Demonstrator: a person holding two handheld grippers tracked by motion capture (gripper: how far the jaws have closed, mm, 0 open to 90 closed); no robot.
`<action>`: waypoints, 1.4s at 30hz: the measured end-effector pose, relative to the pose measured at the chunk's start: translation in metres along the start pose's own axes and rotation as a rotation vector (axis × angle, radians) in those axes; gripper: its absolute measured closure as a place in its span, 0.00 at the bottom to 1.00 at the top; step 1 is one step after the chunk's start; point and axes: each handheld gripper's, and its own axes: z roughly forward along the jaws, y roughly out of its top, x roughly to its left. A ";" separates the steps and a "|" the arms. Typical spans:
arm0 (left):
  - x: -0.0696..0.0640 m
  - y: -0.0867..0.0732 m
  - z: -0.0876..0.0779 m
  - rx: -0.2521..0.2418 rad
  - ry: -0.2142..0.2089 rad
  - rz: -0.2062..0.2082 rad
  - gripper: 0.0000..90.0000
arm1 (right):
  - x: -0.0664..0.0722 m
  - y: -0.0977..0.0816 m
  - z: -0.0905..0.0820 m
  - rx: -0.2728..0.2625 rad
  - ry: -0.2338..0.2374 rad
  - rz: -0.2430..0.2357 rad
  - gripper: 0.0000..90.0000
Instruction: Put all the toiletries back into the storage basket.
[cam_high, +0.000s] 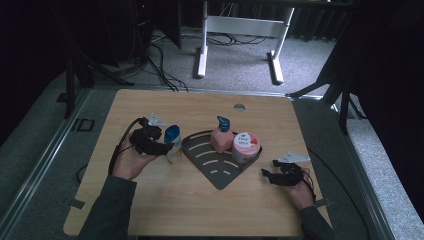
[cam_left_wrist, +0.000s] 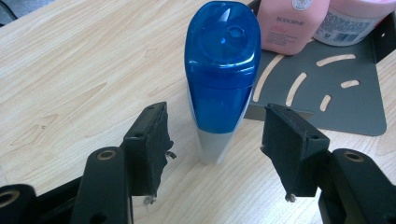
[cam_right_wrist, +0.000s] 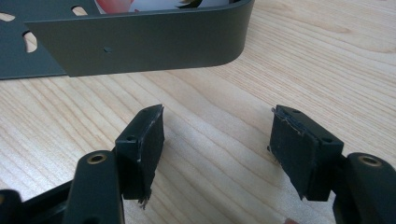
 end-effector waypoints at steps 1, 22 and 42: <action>0.000 0.001 0.001 0.003 0.000 0.001 0.46 | 0.000 0.000 0.000 0.000 0.000 0.000 0.39; 0.001 0.021 0.009 0.050 -0.001 0.035 0.47 | 0.000 0.000 0.000 0.000 0.000 0.001 0.39; 0.000 0.032 0.021 0.116 -0.014 0.056 0.48 | 0.000 0.000 0.000 0.000 0.000 0.002 0.39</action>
